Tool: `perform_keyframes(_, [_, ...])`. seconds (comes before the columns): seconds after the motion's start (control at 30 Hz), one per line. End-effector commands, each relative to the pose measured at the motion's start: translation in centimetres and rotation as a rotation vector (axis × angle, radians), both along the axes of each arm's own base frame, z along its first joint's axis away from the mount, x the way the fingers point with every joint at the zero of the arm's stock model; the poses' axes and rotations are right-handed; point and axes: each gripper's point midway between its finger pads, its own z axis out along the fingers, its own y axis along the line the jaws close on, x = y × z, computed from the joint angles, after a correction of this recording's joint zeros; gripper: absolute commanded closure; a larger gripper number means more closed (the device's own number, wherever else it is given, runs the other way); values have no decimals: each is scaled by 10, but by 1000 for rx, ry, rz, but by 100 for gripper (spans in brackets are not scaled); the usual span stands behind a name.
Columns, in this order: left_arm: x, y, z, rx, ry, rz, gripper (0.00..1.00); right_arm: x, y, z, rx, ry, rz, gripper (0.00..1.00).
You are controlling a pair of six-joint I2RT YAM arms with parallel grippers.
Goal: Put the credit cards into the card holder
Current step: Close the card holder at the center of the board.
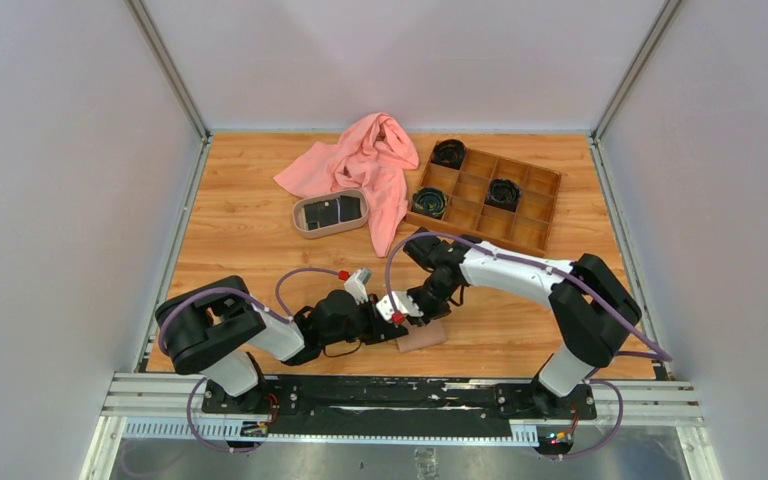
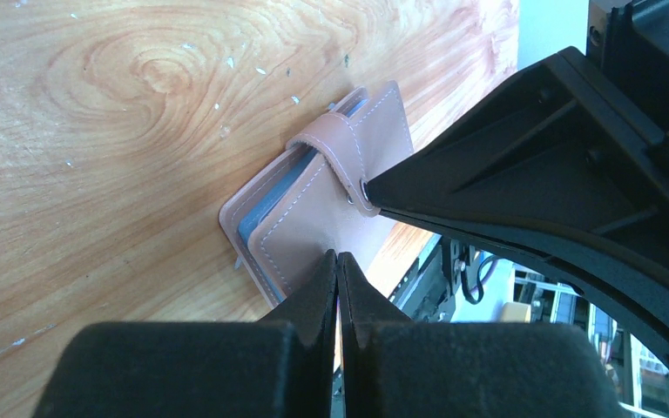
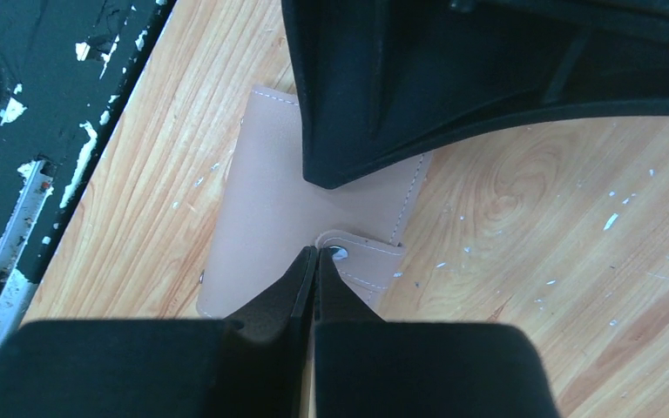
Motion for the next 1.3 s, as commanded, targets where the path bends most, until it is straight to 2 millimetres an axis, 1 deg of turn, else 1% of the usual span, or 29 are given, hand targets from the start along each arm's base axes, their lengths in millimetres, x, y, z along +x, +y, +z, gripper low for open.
perform_keyframes(0.0, [-3, 18, -30, 124, 15, 18, 100, -20, -9, -23, -109, 85, 9, 100])
perform_keyframes(0.13, [1, 18, -20, 90, -10, 39, 100, -21, -12, -25, -122, 94, 11, 100])
perform_keyframes(0.3, [9, 15, 1, 20, -44, 72, 98, -23, -13, -26, -118, 91, 17, 100])
perform_keyframes(0.4, [17, 14, 16, -13, -77, 99, 95, -23, -13, -27, -119, 91, 16, 100])
perform_keyframes(0.53, [22, 9, 35, -41, -113, 97, 94, -22, -12, -27, -116, 90, 15, 100])
perform_keyframes(0.6, [28, 9, 37, -33, -128, 121, 94, -23, -12, -27, -116, 91, 14, 100])
perform_keyframes(0.8, [35, -1, 32, -46, -115, 119, 96, -24, -13, -28, -114, 93, 13, 100])
perform_keyframes(1.0, [36, -11, 31, -74, -105, 90, 98, -24, -13, -29, -114, 95, 12, 100])
perform_keyframes(1.27, [39, -15, 31, -72, -111, 86, 97, -24, -12, -29, -110, 98, 10, 100])
